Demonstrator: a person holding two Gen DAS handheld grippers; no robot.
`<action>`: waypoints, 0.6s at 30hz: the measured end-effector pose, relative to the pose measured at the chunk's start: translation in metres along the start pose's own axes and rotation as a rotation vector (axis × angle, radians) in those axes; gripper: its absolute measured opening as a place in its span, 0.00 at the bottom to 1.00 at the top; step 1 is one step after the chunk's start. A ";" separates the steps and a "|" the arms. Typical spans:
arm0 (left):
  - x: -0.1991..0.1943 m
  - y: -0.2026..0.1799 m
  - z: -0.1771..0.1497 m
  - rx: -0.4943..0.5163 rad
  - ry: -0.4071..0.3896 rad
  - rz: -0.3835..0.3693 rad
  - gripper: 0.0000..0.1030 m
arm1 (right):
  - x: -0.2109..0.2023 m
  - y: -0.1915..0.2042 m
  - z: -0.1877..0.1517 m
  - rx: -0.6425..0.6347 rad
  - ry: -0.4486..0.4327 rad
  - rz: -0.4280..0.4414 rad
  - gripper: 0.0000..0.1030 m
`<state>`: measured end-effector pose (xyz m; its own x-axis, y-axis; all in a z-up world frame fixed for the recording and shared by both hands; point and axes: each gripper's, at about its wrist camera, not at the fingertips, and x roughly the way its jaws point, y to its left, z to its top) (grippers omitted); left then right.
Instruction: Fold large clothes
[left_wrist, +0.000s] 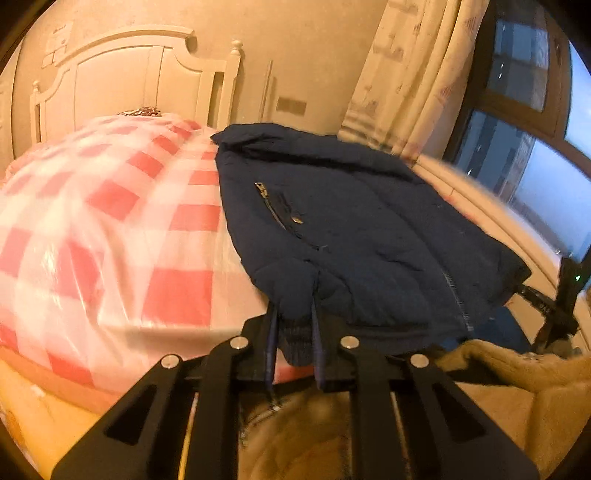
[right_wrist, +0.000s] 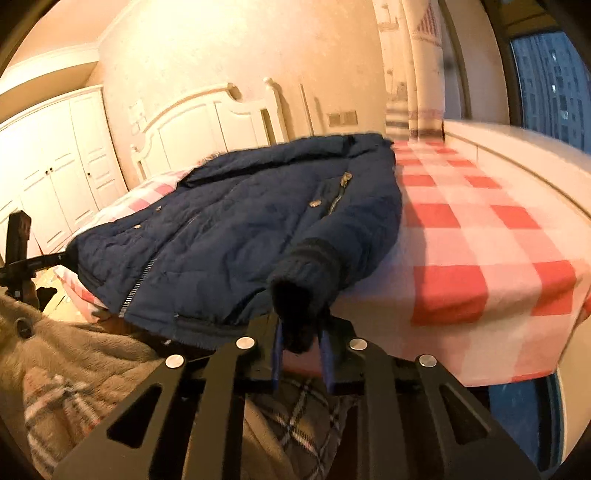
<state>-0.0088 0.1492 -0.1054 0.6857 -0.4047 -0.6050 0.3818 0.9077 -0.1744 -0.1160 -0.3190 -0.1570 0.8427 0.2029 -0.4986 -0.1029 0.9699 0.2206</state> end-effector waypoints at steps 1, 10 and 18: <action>0.011 -0.001 0.000 0.020 0.039 0.026 0.16 | 0.003 -0.006 0.000 0.035 0.000 0.015 0.21; 0.021 0.012 -0.009 -0.038 0.073 0.065 0.54 | 0.004 -0.026 -0.003 0.156 0.044 0.020 0.32; 0.026 0.012 -0.009 -0.081 0.054 -0.030 0.18 | 0.013 -0.026 -0.007 0.186 0.011 0.054 0.26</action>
<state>0.0081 0.1503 -0.1302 0.6394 -0.4271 -0.6393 0.3485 0.9022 -0.2542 -0.1061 -0.3409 -0.1756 0.8326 0.2565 -0.4910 -0.0476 0.9162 0.3978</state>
